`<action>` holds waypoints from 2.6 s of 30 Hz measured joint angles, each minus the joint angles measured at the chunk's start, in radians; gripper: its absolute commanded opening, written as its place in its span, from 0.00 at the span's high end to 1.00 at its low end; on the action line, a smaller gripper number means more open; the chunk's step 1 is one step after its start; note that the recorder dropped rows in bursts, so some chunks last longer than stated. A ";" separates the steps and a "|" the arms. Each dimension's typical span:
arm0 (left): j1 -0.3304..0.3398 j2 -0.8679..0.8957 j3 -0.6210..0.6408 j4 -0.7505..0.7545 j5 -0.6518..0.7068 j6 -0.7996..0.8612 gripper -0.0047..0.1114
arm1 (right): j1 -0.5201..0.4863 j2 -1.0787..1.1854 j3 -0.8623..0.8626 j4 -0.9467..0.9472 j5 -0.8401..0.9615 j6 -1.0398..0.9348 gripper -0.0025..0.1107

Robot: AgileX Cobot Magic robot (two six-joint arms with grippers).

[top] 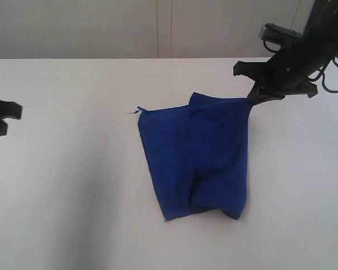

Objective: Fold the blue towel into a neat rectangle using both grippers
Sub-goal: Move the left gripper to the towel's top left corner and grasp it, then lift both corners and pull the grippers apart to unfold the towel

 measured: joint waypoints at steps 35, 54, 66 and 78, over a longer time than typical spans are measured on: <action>-0.263 0.958 -0.841 -0.488 -0.070 0.277 0.63 | 0.000 0.002 0.000 0.000 -0.018 0.000 0.98; -0.295 0.967 -0.849 -0.515 -0.034 0.342 0.63 | 0.000 0.024 0.000 0.000 -0.020 -0.002 0.98; -0.303 0.973 -0.849 -0.503 -0.053 0.352 0.92 | 0.000 0.024 0.000 0.000 -0.020 -0.002 0.98; -0.272 0.873 -0.843 -0.289 0.135 0.364 0.96 | 0.000 -0.037 0.000 -0.002 -0.029 -0.090 0.98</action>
